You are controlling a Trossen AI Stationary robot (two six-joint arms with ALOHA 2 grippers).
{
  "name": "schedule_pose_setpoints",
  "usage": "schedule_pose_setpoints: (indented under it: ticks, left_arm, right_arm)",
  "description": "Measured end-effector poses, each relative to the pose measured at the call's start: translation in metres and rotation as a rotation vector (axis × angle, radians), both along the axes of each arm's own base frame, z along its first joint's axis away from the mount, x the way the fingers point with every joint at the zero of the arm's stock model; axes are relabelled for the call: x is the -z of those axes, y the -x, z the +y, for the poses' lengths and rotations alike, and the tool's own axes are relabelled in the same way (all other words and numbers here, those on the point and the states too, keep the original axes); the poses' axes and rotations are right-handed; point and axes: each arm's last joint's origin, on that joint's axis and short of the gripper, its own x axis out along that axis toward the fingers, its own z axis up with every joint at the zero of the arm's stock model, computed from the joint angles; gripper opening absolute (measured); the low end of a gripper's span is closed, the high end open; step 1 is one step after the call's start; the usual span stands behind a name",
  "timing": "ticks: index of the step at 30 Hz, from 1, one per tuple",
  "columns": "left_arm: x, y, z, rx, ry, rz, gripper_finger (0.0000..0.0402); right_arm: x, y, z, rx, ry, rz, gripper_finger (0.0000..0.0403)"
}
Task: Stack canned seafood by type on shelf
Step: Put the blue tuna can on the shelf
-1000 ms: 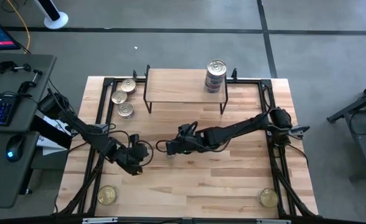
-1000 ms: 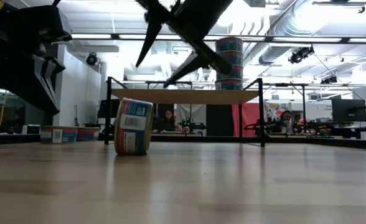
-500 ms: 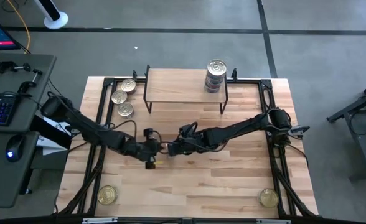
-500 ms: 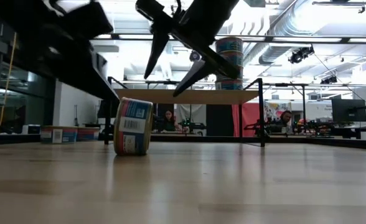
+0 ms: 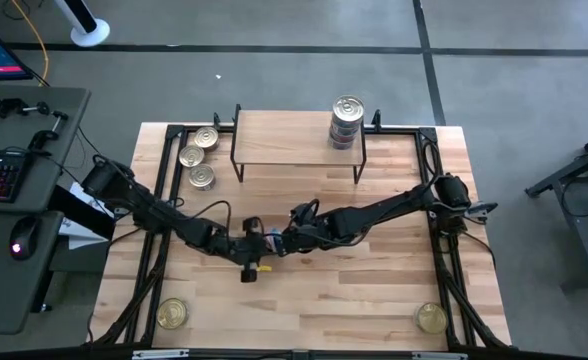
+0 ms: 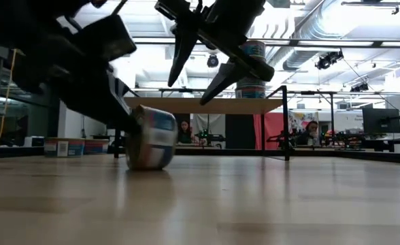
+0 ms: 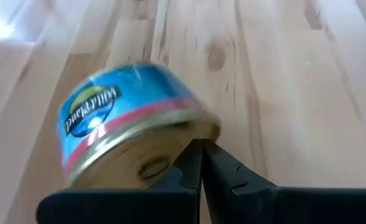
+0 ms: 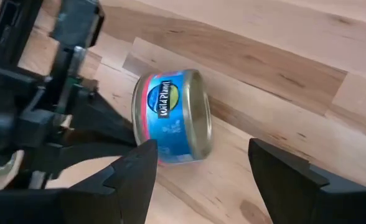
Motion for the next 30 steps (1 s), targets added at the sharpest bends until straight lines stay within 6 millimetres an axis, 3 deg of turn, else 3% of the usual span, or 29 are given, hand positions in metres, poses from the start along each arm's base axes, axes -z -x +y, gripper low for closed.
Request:
schedule_pose_setpoints:
  ticks: [6,10,14,20,30]
  left_arm:
    - [0.011,-0.012,-0.005,0.003,0.035,-0.075,0.0000]
    - [0.008,-0.010,-0.008,0.025,0.065,-0.066,0.0000]
    - [-0.010,0.002,-0.012,0.056,0.090,-0.053,0.0000]
    - [-0.029,0.032,-0.014,-0.042,0.066,-0.016,0.0000]
    - [-0.009,0.068,-0.020,-0.291,0.217,-0.101,0.0000]
  right_arm:
    - [0.000,0.000,0.003,-0.059,0.003,0.008,0.0243]
    - [-0.003,-0.004,0.006,-0.258,0.118,-0.010,0.0243]
    - [-0.006,-0.007,0.009,-0.490,0.181,-0.023,0.0243]
    - [-0.002,-0.007,0.007,-0.636,0.357,0.037,0.0243]
    - [0.015,-0.019,0.000,-0.686,0.423,0.045,0.0243]
